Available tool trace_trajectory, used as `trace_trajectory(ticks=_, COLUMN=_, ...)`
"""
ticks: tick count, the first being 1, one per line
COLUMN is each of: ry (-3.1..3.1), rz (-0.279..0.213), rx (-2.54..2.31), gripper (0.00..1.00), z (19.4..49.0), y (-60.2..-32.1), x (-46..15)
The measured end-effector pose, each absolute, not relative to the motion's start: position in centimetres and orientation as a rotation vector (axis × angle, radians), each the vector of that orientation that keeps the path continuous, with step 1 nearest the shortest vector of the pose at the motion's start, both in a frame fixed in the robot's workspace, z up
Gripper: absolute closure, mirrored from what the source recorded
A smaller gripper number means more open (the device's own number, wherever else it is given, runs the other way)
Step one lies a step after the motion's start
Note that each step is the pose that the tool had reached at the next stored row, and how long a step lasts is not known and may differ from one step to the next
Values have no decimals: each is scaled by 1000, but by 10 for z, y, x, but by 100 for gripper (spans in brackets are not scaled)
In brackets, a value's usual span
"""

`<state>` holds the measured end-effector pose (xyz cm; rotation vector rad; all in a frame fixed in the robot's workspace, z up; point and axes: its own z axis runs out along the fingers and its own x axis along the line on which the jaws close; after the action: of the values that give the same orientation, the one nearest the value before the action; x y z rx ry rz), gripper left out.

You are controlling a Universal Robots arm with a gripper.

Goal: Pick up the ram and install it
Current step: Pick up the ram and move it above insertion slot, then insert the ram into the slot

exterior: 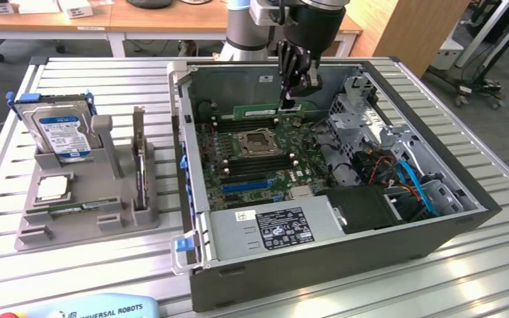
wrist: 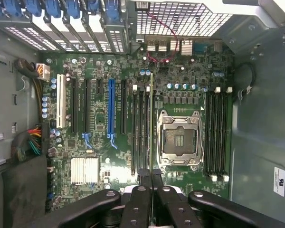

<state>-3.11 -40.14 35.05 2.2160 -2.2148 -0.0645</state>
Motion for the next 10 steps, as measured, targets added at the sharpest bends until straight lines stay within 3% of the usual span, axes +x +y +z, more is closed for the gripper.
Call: trace_trajectory(ticks=10, ry=-2215, rz=-65, rx=2216, gripper=89, z=350, y=-404, x=-31)
